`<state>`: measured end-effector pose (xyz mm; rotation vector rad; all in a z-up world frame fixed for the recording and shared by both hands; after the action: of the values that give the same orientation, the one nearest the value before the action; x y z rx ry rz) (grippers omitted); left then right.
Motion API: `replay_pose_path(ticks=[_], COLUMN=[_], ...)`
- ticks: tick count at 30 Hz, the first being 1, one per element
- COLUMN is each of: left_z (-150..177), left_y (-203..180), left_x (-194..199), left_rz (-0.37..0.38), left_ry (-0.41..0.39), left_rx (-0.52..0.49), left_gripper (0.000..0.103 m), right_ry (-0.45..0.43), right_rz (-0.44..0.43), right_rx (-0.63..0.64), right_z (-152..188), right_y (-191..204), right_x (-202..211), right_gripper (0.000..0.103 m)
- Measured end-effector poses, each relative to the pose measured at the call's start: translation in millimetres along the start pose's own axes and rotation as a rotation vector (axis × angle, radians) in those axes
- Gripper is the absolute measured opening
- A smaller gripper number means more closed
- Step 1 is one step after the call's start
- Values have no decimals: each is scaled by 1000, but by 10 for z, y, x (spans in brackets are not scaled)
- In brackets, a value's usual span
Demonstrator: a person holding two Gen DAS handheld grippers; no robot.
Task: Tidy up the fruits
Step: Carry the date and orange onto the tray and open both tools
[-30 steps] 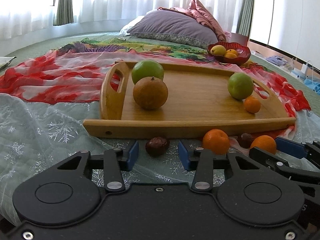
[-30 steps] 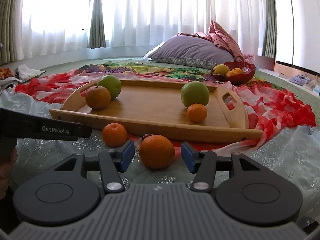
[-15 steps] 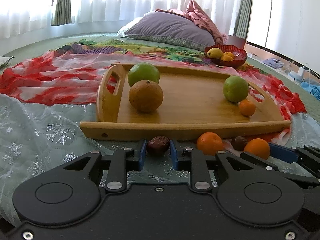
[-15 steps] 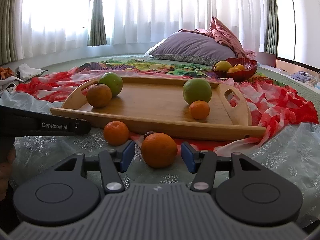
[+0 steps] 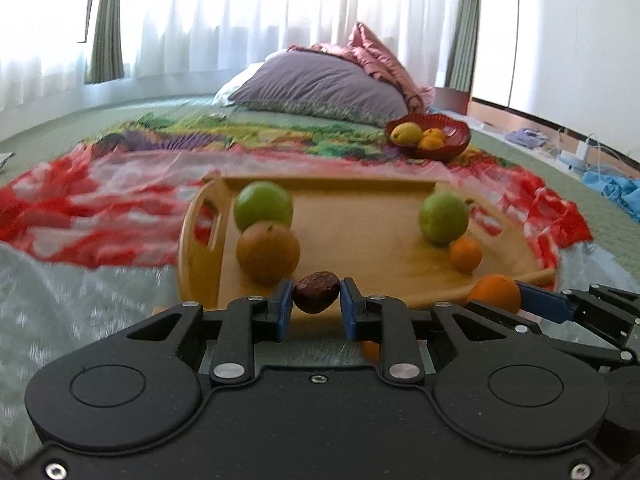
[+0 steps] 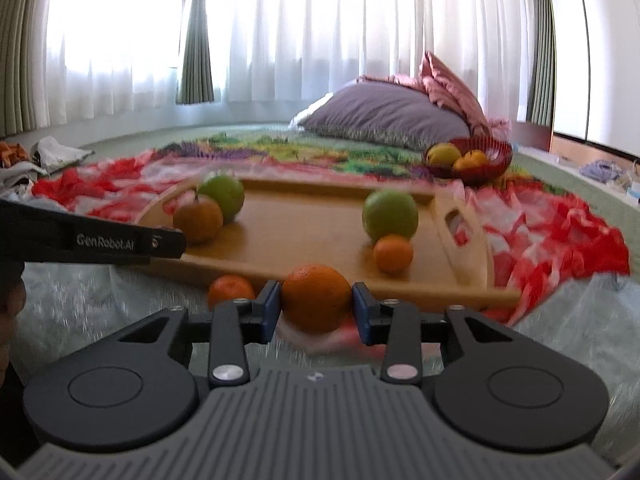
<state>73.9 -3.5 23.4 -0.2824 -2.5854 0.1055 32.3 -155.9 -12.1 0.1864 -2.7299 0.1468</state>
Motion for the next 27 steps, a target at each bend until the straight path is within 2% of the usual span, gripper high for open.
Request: replay_pose_path(ticks=[8, 14, 17, 21, 24, 27], left_z=[-596, -1250, -1509, -1661, -1674, -1701], left_y=[-86, -14, 80, 229, 360, 437], left_x=[-187, -540, -818, -1272, -1586, -1744], left_rz=[36, 59, 62, 40, 6, 14], left_ry=[-7, 32, 79, 177, 280, 312], left_rx=[-24, -15, 17, 58, 108, 127], left_gripper=[24, 24, 24, 24, 24, 24], right_ry=[-49, 17, 92, 236, 329, 379], right_rz=[-3, -42, -48, -81, -71, -65], right_rx=[-17, -59, -68, -175, -224, -215], right_z=[-474, -1103, -1404, -1620, -1606, -1535], right_y=[-203, -547, -723, -985, -1101, -1123], right_x=[-135, -515, -835, -1342, -1669, -1891], right_gripper=[43, 43, 43, 43, 43, 43])
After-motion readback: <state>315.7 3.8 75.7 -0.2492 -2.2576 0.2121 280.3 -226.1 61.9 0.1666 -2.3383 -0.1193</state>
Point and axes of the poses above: each gripper's, at about its wrist camera, not at the fingertips, and x roughly against the way its jaws point, y to its left, z to its underside, the point moved 4 cm from there along -x, roughly the way its jaws point, and after that the axes turned 4 degrees about x, right-handed, at the moved point
